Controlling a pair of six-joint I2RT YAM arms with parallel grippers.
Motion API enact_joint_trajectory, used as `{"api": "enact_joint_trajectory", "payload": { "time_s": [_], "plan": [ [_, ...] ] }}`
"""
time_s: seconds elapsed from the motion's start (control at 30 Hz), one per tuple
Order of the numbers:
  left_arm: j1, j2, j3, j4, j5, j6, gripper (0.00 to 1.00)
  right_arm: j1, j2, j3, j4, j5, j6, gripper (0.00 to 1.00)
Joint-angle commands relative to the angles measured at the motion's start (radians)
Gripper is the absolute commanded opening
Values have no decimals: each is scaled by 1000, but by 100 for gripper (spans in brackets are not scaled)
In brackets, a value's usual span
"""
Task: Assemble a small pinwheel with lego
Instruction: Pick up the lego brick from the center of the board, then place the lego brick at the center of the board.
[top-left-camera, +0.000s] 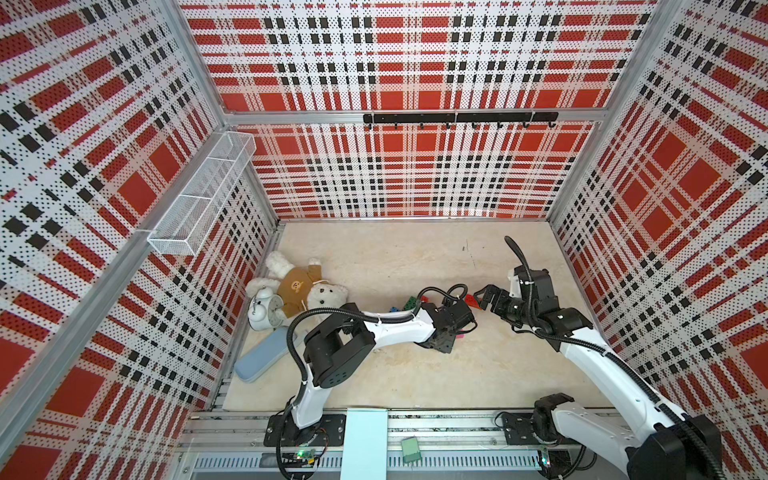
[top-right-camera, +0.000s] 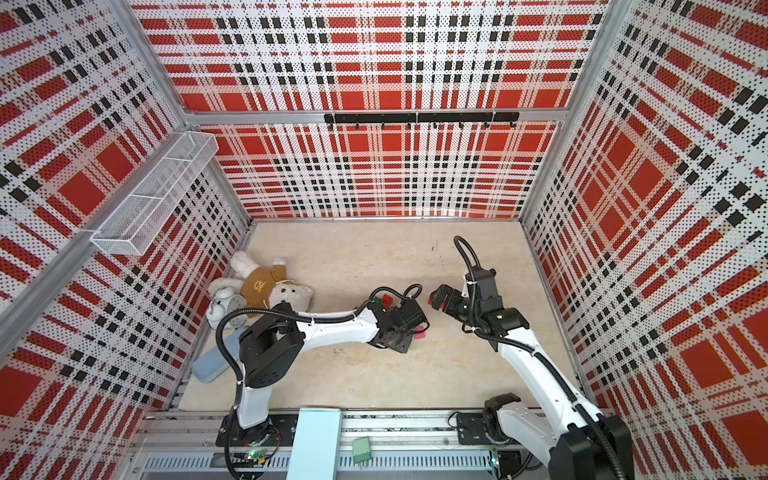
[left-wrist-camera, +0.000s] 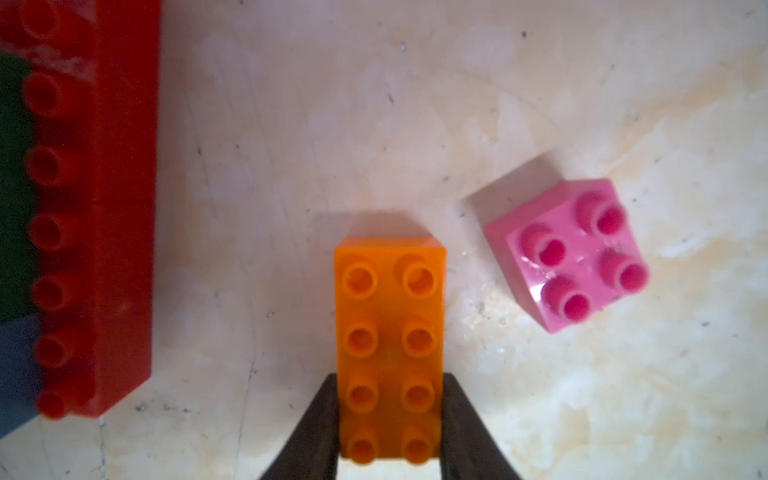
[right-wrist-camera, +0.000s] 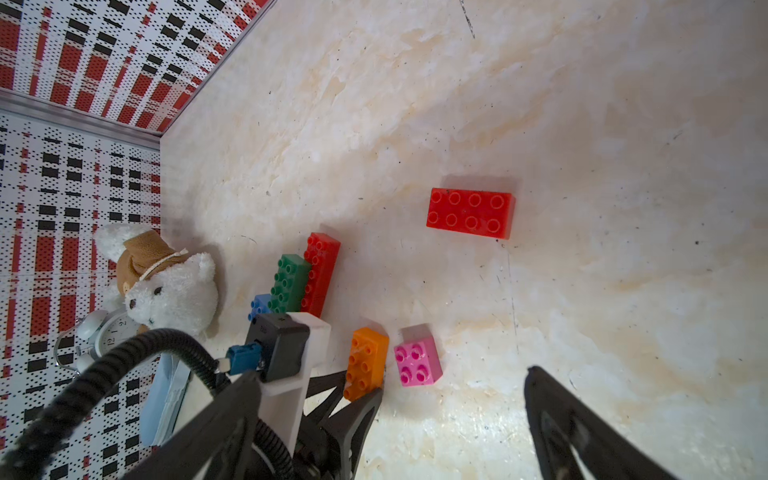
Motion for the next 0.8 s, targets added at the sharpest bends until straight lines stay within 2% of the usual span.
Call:
{"api": "enact_joint_trajectory", "payload": {
  "time_s": [0.0, 0.17, 0.23, 0.33, 0.4, 0.53, 0.67, 0.77],
  "plan": [
    [-5, 12, 29, -15, -31, -22, 32, -6, -5, -11, 39, -2, -10, 100],
    [-1, -95, -27, 12, -36, -6, 26, -8, 13, -17, 72, -14, -12, 100],
    [14, -187, -99, 30, -5, 11, 22, -11, 29, -21, 107, -28, -10, 99],
    [33, -358, -251, 90, 49, 42, 20, -12, 76, -33, 185, -70, 5, 92],
    [55, -439, -316, 87, 92, 71, 20, -12, 115, -41, 247, -118, 17, 83],
    [128, -520, -409, 44, 143, 142, 17, -1, 207, -65, 396, -202, 65, 55],
    [221, -538, -451, 59, 219, 192, 17, 53, 272, -65, 486, -215, 96, 30],
    [247, -506, -433, 47, 226, 230, 17, 103, 329, -58, 554, -220, 125, 19]
  ]
}}
